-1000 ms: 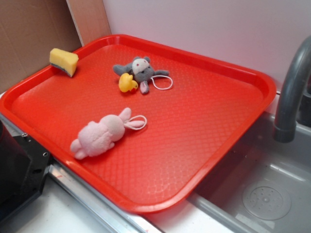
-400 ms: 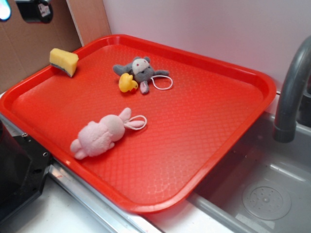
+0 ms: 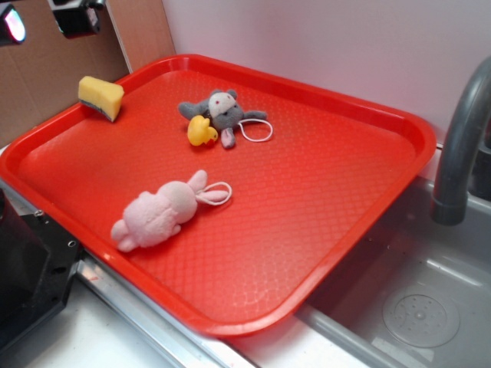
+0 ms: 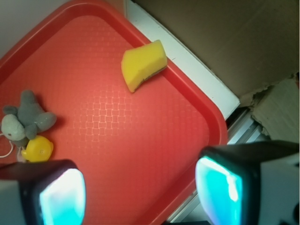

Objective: Grab the green sponge.

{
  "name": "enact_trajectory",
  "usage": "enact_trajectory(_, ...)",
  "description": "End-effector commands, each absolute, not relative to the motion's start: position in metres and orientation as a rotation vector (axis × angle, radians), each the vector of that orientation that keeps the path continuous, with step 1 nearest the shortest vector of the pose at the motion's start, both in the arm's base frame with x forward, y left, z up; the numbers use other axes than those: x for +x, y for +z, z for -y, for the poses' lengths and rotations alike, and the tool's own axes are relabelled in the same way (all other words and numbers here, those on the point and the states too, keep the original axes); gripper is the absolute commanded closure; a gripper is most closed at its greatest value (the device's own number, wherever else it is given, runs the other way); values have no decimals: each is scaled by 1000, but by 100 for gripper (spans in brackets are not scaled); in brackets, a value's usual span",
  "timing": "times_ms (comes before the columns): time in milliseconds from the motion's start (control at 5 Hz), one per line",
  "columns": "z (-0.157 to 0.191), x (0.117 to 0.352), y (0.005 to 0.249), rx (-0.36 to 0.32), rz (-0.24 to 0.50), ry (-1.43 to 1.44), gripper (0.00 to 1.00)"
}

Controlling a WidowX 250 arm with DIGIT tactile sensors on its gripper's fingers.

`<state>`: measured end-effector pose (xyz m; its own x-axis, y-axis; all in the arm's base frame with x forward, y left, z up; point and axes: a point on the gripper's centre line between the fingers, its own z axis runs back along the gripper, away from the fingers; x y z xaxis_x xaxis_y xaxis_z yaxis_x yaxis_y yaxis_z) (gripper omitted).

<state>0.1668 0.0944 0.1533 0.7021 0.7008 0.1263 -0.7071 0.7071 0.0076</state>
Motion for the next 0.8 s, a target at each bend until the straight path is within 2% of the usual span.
enact_trajectory(0, -99, 160, 160, 65, 139, 779, 0)
enact_trajectory(400, -120, 213, 115, 57, 272, 1135, 0)
enact_trajectory(600, -114, 195, 97, 88, 278, 1140, 0)
